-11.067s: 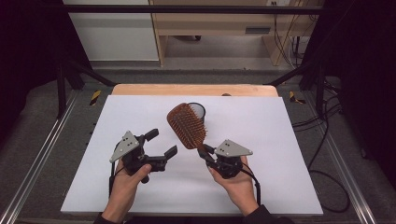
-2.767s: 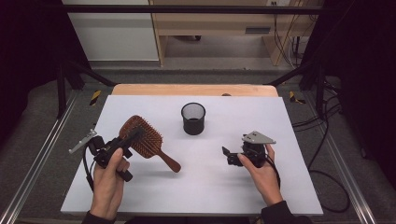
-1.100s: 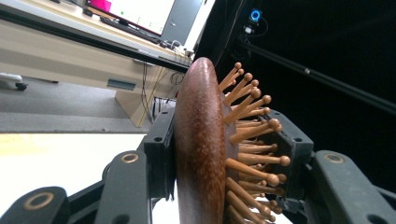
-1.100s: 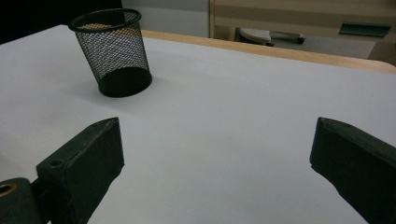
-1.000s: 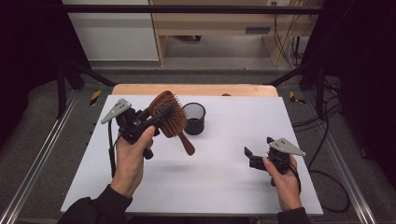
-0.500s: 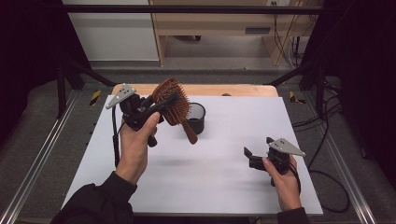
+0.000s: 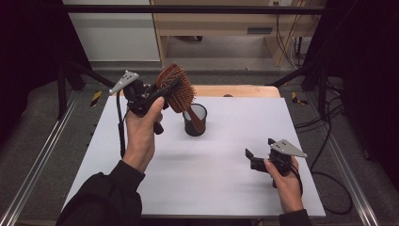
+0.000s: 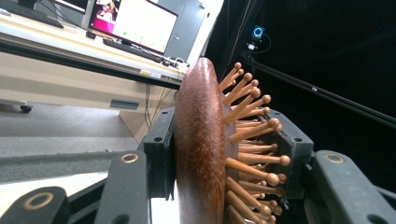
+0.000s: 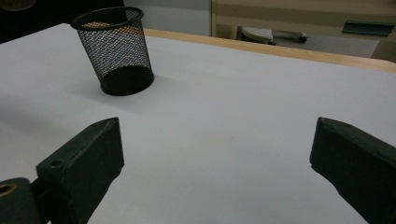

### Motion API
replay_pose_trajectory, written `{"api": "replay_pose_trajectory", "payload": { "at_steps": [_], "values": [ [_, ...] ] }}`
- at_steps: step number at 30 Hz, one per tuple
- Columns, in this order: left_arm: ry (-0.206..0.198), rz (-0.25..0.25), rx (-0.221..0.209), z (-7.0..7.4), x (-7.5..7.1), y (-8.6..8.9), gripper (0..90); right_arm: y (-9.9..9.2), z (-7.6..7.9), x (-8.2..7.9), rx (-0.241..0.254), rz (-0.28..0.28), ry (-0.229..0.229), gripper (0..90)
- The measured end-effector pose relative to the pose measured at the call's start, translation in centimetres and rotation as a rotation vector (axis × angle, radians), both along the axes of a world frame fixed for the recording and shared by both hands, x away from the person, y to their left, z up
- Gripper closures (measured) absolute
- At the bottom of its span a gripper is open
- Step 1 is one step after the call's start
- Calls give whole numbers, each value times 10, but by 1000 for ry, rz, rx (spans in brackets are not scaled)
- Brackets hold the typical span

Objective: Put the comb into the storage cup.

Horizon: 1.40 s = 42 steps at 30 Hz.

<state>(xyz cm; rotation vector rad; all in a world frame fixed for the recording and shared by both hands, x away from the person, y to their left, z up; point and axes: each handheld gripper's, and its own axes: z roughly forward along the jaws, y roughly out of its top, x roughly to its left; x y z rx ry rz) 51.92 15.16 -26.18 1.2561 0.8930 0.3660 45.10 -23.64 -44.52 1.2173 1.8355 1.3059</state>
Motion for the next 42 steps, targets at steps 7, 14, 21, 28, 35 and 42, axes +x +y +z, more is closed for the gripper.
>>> {"api": "replay_pose_trajectory", "payload": {
  "at_steps": [7,14,21,28,35,42],
  "values": [
    [-15,11,-14,9,21,-6,507,-1,0,0,3,4,-1,31],
    [-9,31,-37,10,39,-8,506,0,0,1,3,11,-3,31],
    [-16,49,-21,7,53,-12,506,-1,0,0,14,6,-5,31],
    [-8,61,-25,1,62,-15,507,-1,0,0,13,10,-6,31],
    [-16,77,-6,-1,64,-15,506,-2,0,0,15,10,-7,31],
    [-9,89,28,-9,66,-15,506,-1,0,0,15,13,-6,31]
  ]
}}
